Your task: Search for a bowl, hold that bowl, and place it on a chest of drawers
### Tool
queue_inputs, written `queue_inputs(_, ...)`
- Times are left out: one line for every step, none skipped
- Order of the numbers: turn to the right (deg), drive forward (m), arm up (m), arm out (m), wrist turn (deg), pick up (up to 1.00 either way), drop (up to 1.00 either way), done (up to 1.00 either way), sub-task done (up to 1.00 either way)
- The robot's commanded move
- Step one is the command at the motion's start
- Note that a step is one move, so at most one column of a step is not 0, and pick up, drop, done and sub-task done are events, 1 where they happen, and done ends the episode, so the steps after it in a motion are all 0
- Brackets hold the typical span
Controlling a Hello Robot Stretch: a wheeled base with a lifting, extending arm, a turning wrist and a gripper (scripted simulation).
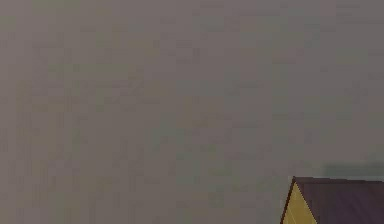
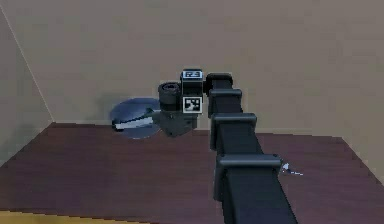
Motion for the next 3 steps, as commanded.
queue_inputs(0.0,0.0,0.0,0.0,36.0,0.0,0.0,0.0,0.0)
queue_inputs(0.0,0.0,-0.28,0.0,0.0,0.0,0.0,0.0,0.0)
queue_inputs(0.0,0.0,0.0,0.0,0.0,0.0,1.0,0.0,0.0)
